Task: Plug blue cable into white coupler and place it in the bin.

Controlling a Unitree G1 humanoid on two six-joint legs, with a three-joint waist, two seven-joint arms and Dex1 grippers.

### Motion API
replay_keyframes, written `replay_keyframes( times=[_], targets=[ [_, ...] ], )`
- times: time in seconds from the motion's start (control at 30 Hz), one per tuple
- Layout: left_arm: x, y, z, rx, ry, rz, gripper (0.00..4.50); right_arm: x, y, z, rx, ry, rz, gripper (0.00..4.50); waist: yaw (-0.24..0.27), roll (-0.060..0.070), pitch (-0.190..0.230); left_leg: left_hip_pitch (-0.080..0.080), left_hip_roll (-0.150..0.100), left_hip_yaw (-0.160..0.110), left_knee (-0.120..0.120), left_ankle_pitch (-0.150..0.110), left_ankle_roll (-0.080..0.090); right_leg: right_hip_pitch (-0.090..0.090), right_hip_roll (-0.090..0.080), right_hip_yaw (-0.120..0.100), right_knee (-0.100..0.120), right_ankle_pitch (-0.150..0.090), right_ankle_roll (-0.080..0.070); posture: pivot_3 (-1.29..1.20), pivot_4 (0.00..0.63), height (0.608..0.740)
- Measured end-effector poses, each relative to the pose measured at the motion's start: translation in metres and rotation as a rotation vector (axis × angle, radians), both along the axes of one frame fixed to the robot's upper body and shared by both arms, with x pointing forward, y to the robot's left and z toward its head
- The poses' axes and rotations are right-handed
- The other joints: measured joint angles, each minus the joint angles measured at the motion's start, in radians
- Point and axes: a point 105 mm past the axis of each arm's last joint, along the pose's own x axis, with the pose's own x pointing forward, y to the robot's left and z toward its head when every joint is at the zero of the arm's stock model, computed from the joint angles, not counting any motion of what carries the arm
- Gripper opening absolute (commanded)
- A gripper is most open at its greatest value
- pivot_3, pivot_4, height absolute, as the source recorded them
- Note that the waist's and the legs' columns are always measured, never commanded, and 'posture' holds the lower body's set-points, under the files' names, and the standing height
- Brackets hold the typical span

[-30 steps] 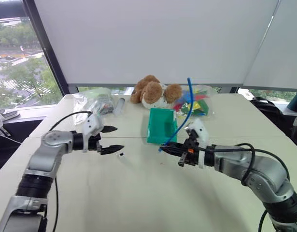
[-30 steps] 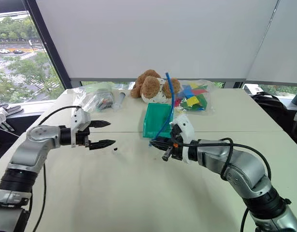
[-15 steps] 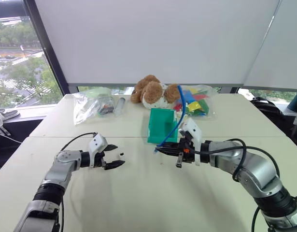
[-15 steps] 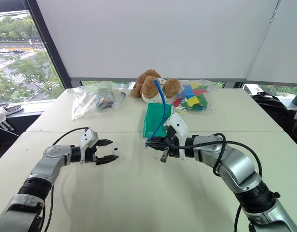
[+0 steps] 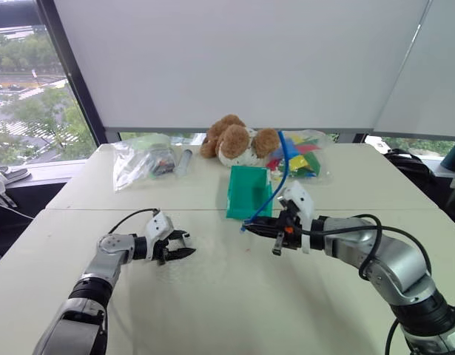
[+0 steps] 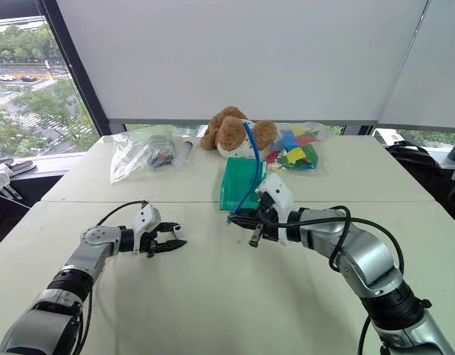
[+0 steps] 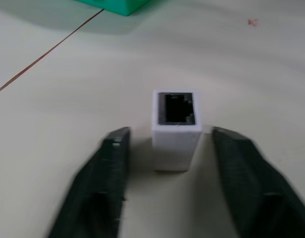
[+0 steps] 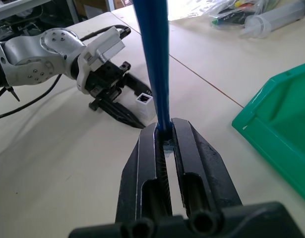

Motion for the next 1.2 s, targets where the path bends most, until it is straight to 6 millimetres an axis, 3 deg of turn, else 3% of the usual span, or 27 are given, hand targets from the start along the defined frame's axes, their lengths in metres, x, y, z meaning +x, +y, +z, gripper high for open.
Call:
replay_keyframes(
  times=[0.07,0.2,0.4,0.6,0.73,1.2],
  targets=[
    [0.000,-0.002,0.000,-0.004,-0.001,-0.010,0.31,0.000,0.000,0.000,-0.003,-0.002,-0.001,0.00,0.001,0.000,0.000,0.000,0.000,0.000,0.000,0.000,0.000,0.000,0.000,0.000,0.000,0.000,0.000,0.00,0.150,0.740],
    [-0.003,-0.013,0.000,-0.017,0.007,-0.056,0.36,-0.001,-0.001,0.000,-0.013,-0.002,0.009,0.00,0.003,0.000,0.000,0.000,0.000,0.000,0.000,0.000,0.000,0.000,0.000,0.000,0.000,0.000,0.000,0.00,0.150,0.740],
    [-0.035,-0.093,0.009,-0.031,0.009,-0.429,0.36,-0.003,-0.008,0.010,-0.151,-0.079,0.105,0.00,0.015,0.000,0.000,-0.001,-0.001,0.000,0.001,0.000,0.000,0.000,0.000,0.000,-0.001,0.000,0.000,0.00,0.150,0.740],
    [-0.052,-0.126,0.001,0.010,0.035,-0.589,0.36,-0.004,-0.009,-0.006,-0.263,-0.069,0.189,0.00,-0.001,0.000,0.000,-0.001,0.000,0.000,0.001,0.000,0.000,0.000,0.002,0.000,0.000,0.000,0.000,0.00,0.150,0.740],
    [-0.055,-0.133,-0.013,0.068,0.032,-0.613,0.36,-0.007,-0.008,-0.013,-0.293,-0.056,0.223,0.00,0.000,0.000,0.000,0.000,0.000,0.000,0.001,0.000,0.000,0.000,0.002,0.000,0.000,0.000,0.000,0.00,0.150,0.740],
    [-0.052,-0.137,-0.014,0.106,-0.022,-0.634,0.36,-0.016,-0.008,-0.051,-0.389,0.056,0.279,0.00,0.003,0.000,0.000,0.001,0.000,-0.001,0.002,0.000,0.000,0.003,0.000,0.000,0.000,0.000,0.000,0.00,0.150,0.740]
  ],
)
